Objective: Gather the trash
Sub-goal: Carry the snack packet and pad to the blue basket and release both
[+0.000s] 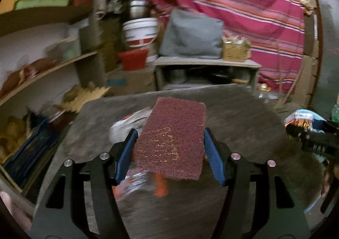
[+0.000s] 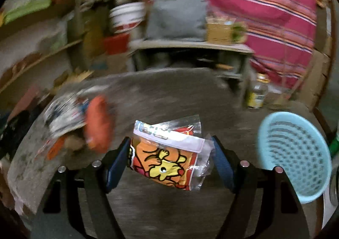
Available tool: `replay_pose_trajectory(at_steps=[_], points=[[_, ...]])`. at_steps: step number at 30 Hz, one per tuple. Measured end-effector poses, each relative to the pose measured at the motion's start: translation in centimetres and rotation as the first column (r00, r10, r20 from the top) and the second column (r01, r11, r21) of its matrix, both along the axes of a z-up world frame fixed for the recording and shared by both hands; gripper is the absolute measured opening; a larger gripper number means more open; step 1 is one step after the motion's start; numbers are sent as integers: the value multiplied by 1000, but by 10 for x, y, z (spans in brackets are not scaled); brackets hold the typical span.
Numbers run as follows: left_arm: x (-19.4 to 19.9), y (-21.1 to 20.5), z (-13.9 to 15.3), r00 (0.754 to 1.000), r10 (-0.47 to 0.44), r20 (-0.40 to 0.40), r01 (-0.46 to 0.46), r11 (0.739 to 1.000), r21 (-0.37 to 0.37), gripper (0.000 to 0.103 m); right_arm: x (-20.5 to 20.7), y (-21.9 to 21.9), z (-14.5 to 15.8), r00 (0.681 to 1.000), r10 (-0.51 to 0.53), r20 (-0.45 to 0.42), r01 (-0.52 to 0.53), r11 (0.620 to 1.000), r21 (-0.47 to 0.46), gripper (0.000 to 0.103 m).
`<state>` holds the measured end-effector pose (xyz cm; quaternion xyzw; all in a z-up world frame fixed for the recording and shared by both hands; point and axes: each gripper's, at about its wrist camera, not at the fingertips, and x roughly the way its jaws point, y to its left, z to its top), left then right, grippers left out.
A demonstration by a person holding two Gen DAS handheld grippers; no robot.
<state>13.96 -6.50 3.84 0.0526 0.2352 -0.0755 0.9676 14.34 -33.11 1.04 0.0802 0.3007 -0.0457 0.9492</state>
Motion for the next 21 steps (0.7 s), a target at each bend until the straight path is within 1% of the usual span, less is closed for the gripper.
replay_pose_trajectory(at_steps=[2, 4, 5, 7, 9, 11, 14, 16, 19, 21], points=[[1, -31, 5, 999, -45, 11, 45, 999, -5, 61, -6, -42, 5, 998, -69, 7, 69, 997, 24, 74], [3, -67, 8, 995, -98, 17, 98, 995, -13, 61, -9, -80, 8, 992, -128, 5, 128, 991, 35, 74], [4, -78, 9, 993, -115, 19, 115, 993, -15, 61, -12, -100, 9, 987, -162, 4, 161, 986, 33, 74], [6, -114, 9, 986, -166, 26, 167, 986, -21, 61, -15, -131, 10, 978, -208, -2, 208, 978, 5, 74], [6, -140, 7, 979, -204, 26, 205, 978, -30, 61, -19, -156, 7, 971, -239, -14, 239, 970, -36, 74], [7, -173, 2, 966, -257, 24, 258, 965, -37, 61, -26, -174, -1, 966, -258, -19, 257, 966, -41, 74], [6, -218, -11, 948, -317, 8, 317, 948, -25, 61, -28, -200, -16, 961, -273, -54, 273, 962, -7, 74], [5, -246, -21, 936, -353, -6, 353, 935, -25, 61, -32, -212, -21, 957, -283, -58, 283, 959, -18, 74], [7, -280, -33, 915, -402, -29, 401, 915, -38, 61, -36, -229, -23, 950, -309, -52, 309, 951, -8, 74], [9, -295, -37, 905, -423, -38, 422, 906, -43, 61, -42, -233, -25, 947, -316, -50, 316, 949, -5, 74]])
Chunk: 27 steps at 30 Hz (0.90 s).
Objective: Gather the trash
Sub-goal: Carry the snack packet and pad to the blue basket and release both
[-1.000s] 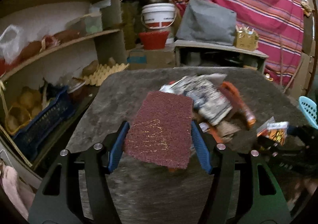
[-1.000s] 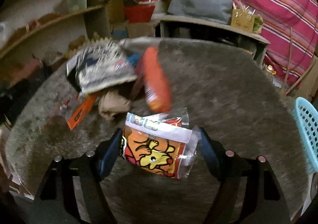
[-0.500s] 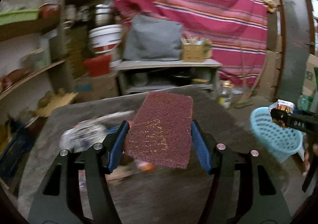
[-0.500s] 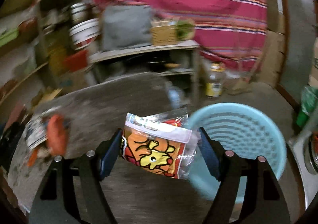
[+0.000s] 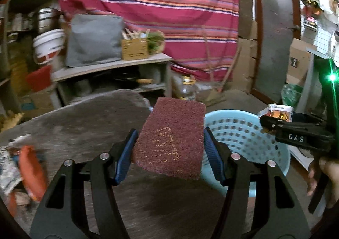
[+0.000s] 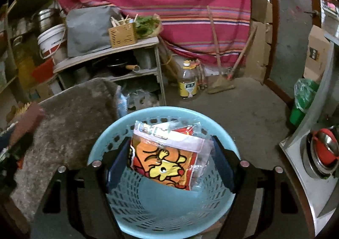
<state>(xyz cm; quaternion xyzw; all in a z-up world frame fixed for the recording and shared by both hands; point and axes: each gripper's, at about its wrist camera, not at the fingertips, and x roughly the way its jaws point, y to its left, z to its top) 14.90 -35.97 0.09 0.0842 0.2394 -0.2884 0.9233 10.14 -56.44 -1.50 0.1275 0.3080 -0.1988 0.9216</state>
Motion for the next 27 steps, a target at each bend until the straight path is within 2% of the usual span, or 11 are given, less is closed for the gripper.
replay_pose_trajectory(at_steps=[9, 11, 13, 14, 18, 21, 25, 26, 27], points=[[15, -60, -7, 997, -68, -30, 68, 998, -15, 63, -8, -32, -11, 997, -71, -9, 71, 997, 30, 74], [17, -64, -5, 996, -79, -40, 78, 997, -20, 71, -9, -37, -11, 997, -81, -1, 81, 995, 51, 74], [20, -62, 0, 997, -73, -38, 72, 997, -30, 88, -8, -36, -12, 997, -80, 0, 80, 995, 57, 74], [21, -60, 4, 998, -64, -29, 63, 997, -34, 88, -6, -35, -12, 997, -76, -3, 76, 996, 55, 74], [23, -44, 10, 1000, -23, -16, 23, 999, -25, 91, 6, -22, -16, 998, -53, -30, 54, 998, 30, 74], [22, -20, 13, 999, 33, 16, -33, 999, -15, 97, 15, -12, -19, 998, -35, -44, 36, 999, 25, 74], [25, 23, 17, 995, 100, 11, -100, 995, -2, 98, 22, -2, -19, 998, -45, -38, 46, 999, 19, 76], [26, 32, 17, 993, 114, 10, -114, 994, 0, 98, 22, -1, -18, 998, -56, -35, 56, 998, 18, 79], [26, 43, 20, 992, 130, 11, -130, 992, 4, 98, 24, 0, -18, 997, -75, -30, 76, 997, 19, 89]])
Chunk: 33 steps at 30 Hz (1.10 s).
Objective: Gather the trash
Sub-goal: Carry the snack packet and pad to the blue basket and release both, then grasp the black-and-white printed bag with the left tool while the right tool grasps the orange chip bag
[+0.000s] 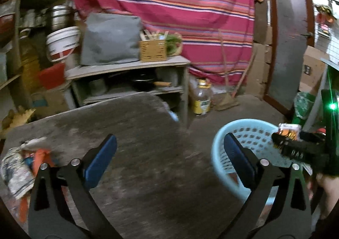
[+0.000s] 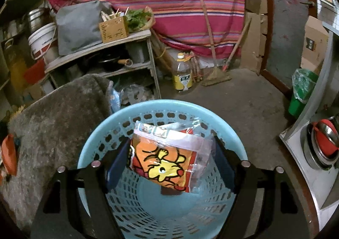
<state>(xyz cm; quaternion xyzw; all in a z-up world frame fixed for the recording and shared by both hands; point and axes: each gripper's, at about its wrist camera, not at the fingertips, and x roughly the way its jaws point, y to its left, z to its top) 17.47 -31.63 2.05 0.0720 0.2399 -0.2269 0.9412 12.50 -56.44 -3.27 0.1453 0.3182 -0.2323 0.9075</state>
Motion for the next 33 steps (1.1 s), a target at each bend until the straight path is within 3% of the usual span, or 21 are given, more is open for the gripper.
replay_pose_trajectory(at_steps=[2, 8, 14, 19, 24, 30, 33], points=[[-1, 22, 2, 999, 30, 12, -30, 1000, 8, 98, 1, 1, 1, 1000, -24, -1, 24, 1000, 17, 96], [-2, 98, 9, 989, 137, 48, -138, 990, 30, 98, 6, 28, 8, 999, -33, -12, 33, 999, -24, 96], [5, 171, 12, 967, 240, 83, -246, 966, 75, 98, 14, 85, 30, 998, 48, 47, -43, 994, -103, 98], [22, 227, 4, 937, 341, 71, -346, 935, 78, 98, 30, 131, 37, 988, 127, 85, -119, 989, -90, 98], [36, 272, -16, 903, 428, 35, -429, 900, 74, 98, 52, 177, 31, 975, 214, 60, -206, 971, -121, 98], [48, 301, -40, 888, 456, -59, -451, 889, 82, 97, 76, 218, 17, 958, 286, -12, -284, 944, -167, 98], [51, 306, -45, 893, 438, -103, -431, 899, 76, 86, 85, 229, 12, 952, 305, -23, -305, 940, -151, 98]])
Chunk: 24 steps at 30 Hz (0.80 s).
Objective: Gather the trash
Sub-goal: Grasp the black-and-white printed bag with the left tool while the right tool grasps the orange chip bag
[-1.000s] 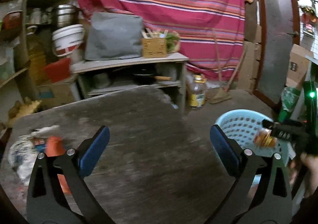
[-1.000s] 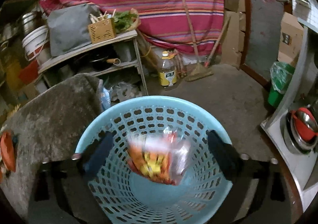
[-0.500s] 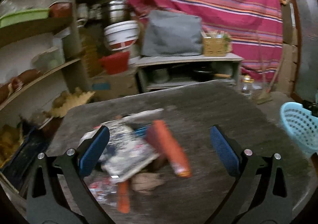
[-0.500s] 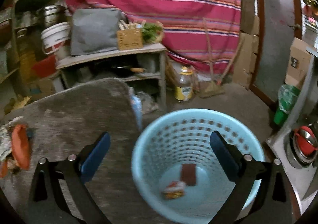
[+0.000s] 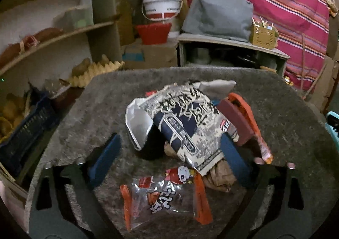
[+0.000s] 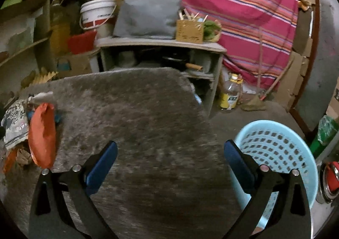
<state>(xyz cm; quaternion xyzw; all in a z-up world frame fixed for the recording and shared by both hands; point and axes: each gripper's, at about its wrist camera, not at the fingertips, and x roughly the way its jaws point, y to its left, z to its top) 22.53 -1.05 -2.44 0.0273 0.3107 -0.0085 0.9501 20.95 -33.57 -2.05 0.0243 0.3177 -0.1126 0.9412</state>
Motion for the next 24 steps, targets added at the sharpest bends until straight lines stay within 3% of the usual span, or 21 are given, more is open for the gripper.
replay_pose_trajectory(at_steps=[6, 8, 14, 19, 24], points=[[7, -10, -5, 1000, -24, -17, 24, 999, 24, 85, 16, 21, -3, 999, 38, -6, -38, 999, 13, 98], [13, -11, -6, 999, -31, -29, 31, 999, 10, 80, 18, 26, -4, 999, 47, -5, -47, 999, 21, 98], [24, -8, -8, 996, -56, -69, 54, 998, -30, 48, 21, 50, -4, 996, 93, 1, -93, 996, 8, 98], [23, -6, -7, 994, -76, -77, 75, 997, -24, 11, 20, 69, -4, 991, 134, -6, -134, 991, -12, 98], [18, -1, 0, 997, -66, -49, 65, 998, -20, 0, 17, 84, -3, 986, 167, -9, -167, 986, -16, 98]])
